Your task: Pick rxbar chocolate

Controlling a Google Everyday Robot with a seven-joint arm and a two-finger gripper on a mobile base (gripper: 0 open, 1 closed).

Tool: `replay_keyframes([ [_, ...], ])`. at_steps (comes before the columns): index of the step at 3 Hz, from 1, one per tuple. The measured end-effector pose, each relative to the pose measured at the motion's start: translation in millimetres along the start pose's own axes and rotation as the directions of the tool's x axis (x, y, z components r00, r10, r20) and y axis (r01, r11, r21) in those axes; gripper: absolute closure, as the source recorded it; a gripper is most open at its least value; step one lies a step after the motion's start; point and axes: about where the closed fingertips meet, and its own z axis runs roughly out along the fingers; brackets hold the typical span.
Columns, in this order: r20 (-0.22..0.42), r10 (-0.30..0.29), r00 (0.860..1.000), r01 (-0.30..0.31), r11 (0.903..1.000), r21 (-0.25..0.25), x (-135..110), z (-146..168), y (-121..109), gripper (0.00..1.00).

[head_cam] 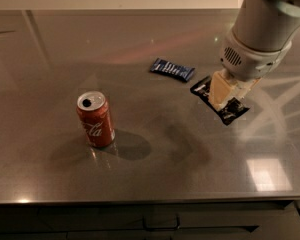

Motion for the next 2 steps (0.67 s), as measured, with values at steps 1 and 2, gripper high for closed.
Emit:
replay_keyframes([
  [1, 0.042, -0.037, 0.998, 0.036, 0.9993, 0.011, -7.5, -31.4, 1.5, 1.0],
  [2, 0.084, -0.067, 0.994, 0.067, 0.9977, 0.012, -15.6, -58.4, 1.5, 1.0],
])
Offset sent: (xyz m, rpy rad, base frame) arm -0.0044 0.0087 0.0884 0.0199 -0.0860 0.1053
